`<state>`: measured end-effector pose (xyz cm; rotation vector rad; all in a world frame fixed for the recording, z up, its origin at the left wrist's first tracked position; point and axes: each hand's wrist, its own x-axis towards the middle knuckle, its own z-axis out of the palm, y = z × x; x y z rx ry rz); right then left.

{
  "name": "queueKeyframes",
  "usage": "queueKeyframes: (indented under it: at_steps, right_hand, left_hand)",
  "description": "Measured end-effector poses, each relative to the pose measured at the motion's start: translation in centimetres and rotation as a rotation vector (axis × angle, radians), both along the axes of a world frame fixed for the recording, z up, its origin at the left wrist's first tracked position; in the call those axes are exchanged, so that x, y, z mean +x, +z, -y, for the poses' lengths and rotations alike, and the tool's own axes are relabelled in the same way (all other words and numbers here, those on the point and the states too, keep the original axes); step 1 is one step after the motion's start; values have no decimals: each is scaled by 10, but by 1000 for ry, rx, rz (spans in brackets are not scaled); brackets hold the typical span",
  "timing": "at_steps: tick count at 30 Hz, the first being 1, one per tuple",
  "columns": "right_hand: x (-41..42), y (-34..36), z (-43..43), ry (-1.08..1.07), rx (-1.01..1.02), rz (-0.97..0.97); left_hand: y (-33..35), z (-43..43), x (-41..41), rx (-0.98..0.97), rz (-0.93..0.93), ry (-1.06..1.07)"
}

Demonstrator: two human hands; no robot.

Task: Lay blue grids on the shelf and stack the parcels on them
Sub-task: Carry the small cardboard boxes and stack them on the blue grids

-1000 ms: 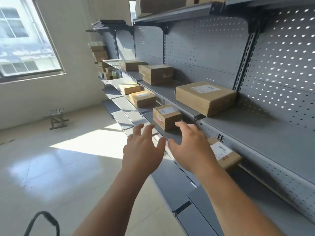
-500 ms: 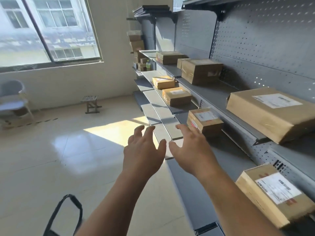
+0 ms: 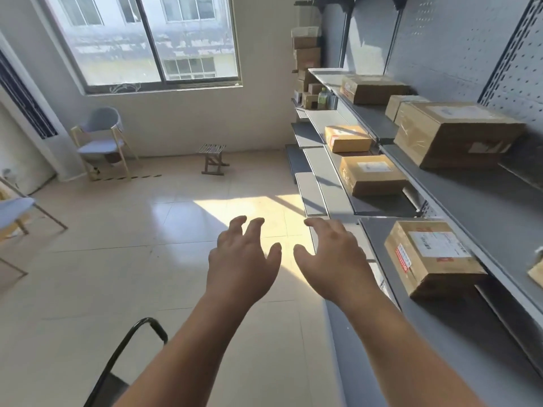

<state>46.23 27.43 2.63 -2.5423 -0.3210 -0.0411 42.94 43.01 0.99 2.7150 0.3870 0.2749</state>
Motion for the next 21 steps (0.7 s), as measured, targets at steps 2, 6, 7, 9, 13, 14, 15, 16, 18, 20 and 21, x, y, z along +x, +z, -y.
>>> queueKeyframes:
  at_steps: [2,6,7,9,13,14,15,16,18,20,21]
  right_hand:
    - [28,-7,-15,13,-38,1]
    - [89,-15,-52,10,-133,21]
    - [105,-17,-64,4,-161,23]
    - [136,-18,-86,-11,-205,19]
    - [194,-14,-126,-58,-241,-12]
    - [207,-14,-134,-72,-243,-14]
    - [220,-14,-142,-84,-243,-17]
    - [232,-14,-149,-94,-244,-21]
    - [255,-15,-160,-105,-249,-37]
    - [278,-16,-167,-120,-245,-53]
    - [291,-16,-170,-128,-239,-56]
  left_hand:
    - [-7,-15,23,6,-10,19]
    - [-23,-55,75,25,-49,36]
    - [-25,-68,90,33,-57,39]
    - [-28,-93,121,54,-69,35]
    - [-24,-135,180,94,-85,-13]
    - [-23,-145,195,99,-83,-26]
    - [-21,-153,210,103,-80,-36]
    - [-21,-161,225,105,-75,-44]
    - [-20,-173,253,99,-70,-55]
    - [-19,-182,280,92,-72,-72]
    - [-19,-185,295,93,-73,-80]
